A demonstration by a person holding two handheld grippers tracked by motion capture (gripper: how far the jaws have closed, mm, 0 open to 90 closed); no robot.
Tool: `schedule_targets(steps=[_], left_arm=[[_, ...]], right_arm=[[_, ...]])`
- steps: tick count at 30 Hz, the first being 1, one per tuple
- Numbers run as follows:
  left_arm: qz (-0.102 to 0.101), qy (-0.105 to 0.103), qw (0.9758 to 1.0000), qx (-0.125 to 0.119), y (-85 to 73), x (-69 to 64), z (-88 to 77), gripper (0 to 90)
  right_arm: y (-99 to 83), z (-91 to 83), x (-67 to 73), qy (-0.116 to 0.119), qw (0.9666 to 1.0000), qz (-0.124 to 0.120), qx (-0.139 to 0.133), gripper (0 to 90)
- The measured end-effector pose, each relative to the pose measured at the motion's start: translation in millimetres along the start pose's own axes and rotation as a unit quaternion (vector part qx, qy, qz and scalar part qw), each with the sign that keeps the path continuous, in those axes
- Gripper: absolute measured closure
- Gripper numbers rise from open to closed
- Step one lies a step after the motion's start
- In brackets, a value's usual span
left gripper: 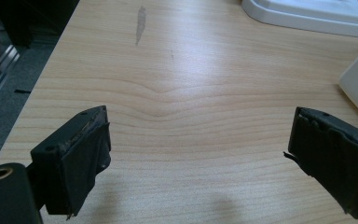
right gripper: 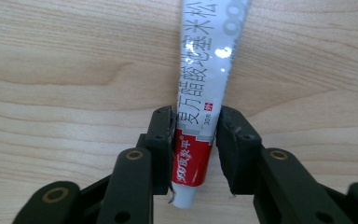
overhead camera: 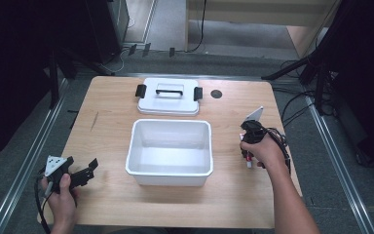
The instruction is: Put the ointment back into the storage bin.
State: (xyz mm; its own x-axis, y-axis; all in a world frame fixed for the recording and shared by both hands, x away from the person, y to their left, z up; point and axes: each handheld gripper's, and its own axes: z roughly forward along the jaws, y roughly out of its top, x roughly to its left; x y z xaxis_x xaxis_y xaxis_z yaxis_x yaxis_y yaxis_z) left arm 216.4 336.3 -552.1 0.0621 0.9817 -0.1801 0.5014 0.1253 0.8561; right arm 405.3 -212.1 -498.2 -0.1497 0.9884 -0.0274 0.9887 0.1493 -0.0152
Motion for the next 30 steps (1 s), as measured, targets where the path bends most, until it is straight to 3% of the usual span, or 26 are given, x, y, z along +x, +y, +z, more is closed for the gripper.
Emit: schedule_targets(steps=[14,21,30], left_arm=[[0.000,0.000,1.0000,0.000,0.0,0.2,0.0,6.2],[0.000,0.000,1.0000,0.001,0.1,0.1,0.2,6.2],[0.001,0.000,1.0000,0.001,0.1,-0.1,0.2,6.2]], right_arm=[[-2.3,2.5,2.6,-0.017,0.9993,-0.033,-0.011,72.2],[-5.3,-5.6,-1.5,0.005,0.9984,-0.051,-0.024,72.3],[-10.0,-30.4,0.2,0.020,0.9963,-0.073,-0.043,72.5]])
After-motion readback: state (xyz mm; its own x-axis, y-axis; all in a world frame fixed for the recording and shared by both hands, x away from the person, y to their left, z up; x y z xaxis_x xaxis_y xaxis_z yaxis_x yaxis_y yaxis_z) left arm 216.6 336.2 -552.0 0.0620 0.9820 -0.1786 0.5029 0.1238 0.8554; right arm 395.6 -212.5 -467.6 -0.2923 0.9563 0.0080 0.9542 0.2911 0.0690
